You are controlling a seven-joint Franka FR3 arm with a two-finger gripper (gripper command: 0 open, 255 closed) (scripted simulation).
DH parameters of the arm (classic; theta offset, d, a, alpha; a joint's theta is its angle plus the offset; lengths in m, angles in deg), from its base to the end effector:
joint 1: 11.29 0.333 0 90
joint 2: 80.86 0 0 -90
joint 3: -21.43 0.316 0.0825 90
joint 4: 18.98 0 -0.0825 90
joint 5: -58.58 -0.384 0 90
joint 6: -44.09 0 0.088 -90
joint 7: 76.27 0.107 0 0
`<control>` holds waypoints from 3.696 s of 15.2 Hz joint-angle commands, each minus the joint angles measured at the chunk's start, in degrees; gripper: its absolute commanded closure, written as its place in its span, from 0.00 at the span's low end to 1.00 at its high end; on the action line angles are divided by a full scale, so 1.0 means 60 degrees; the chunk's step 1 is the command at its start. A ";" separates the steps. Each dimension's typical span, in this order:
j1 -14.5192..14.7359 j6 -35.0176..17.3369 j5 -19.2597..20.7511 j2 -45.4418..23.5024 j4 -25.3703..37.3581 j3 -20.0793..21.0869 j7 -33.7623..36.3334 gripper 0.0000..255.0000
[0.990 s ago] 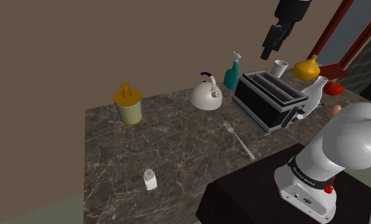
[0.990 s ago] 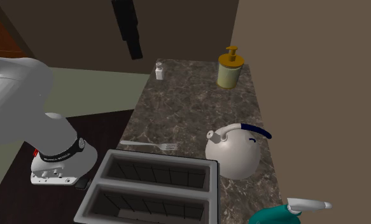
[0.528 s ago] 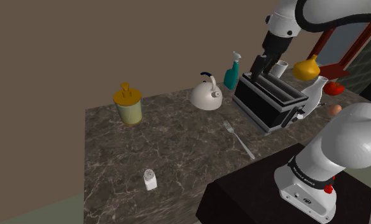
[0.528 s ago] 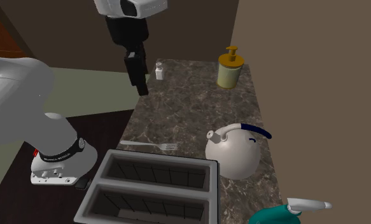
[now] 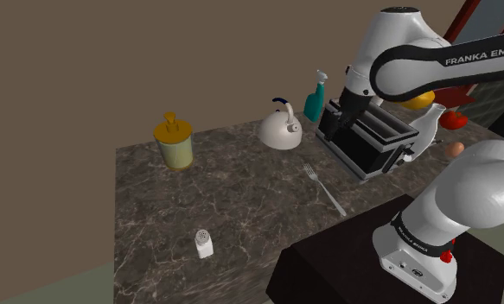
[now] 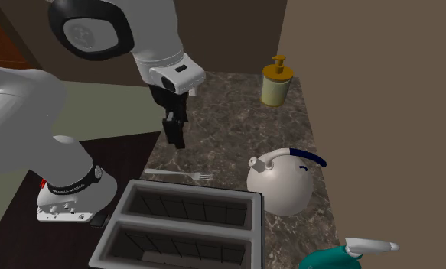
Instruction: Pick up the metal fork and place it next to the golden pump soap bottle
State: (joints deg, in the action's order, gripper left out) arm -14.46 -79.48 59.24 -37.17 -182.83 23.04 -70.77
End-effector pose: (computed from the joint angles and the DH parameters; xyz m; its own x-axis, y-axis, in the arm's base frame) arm 0.3089 -0.0101 0.3952 0.9905 -0.1231 0.0617 -0.1247 -0.9919 0.0236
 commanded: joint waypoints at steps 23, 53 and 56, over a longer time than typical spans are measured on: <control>-0.0440 -0.8383 -0.0185 -0.7058 -0.1240 0.0525 0.1844 0.00; -0.0184 -0.5029 -0.0628 -0.3641 -0.1302 0.0393 0.1547 1.00; -0.0176 -0.4371 -0.0627 -0.3066 -0.1218 0.0376 0.1544 1.00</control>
State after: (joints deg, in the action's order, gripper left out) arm -15.51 -107.04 55.46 -56.71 -190.27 25.34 -61.48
